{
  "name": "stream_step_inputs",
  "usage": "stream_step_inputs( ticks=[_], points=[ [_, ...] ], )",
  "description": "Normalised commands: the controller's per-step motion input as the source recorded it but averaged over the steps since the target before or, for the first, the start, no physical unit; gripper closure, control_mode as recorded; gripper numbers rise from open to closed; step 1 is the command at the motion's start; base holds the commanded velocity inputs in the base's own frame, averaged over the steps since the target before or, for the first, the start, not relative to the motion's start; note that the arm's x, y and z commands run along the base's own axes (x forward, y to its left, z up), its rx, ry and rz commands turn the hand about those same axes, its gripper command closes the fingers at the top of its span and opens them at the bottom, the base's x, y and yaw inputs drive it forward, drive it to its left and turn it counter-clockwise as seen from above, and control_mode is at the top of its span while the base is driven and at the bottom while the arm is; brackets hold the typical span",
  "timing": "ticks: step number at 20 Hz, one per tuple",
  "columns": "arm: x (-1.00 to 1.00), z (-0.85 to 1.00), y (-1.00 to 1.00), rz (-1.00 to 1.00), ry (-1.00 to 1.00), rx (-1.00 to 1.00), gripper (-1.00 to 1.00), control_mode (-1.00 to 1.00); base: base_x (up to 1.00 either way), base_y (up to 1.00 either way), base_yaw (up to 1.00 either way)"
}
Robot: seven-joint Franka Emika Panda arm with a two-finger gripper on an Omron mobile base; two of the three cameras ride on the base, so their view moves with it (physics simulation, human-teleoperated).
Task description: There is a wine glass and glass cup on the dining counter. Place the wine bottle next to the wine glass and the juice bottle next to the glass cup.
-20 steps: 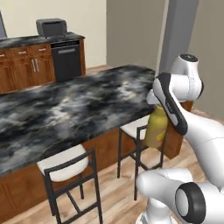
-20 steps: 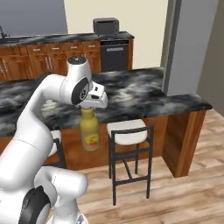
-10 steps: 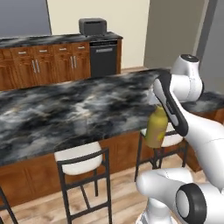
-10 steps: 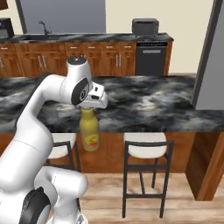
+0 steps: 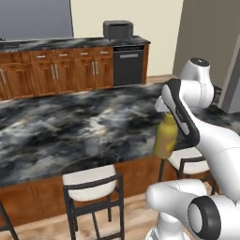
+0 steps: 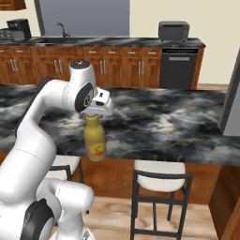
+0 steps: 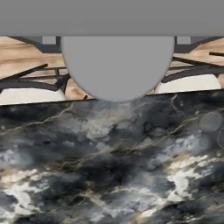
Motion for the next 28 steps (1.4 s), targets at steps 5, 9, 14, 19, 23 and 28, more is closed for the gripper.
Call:
stream_step_inputs(
  ticks=[5, 9, 14, 19, 23, 28],
  points=[
    [0.0, 0.0, 0.0, 0.0, 0.0, 0.0, 1.0, 1.0, 0.49, -0.22, 0.17],
    [0.0, 0.0, 0.0, 0.0, 0.0, 0.0, 1.0, 1.0, 0.58, -0.25, 0.18],
    [0.0, 0.0, 0.0, 0.0, 0.0, 0.0, 1.0, 1.0, 0.52, -0.28, 0.21],
    [0.0, 0.0, 0.0, 0.0, 0.0, 0.0, 1.0, 1.0, 0.1, -0.14, 0.1],
    [0.0, 0.0, 0.0, 0.0, 0.0, 0.0, 1.0, 1.0, 0.0, 0.0, 0.0],
    [0.0, 0.0, 0.0, 0.0, 0.0, 0.0, 1.0, 1.0, 0.0, 0.0, 0.0]
  ],
)
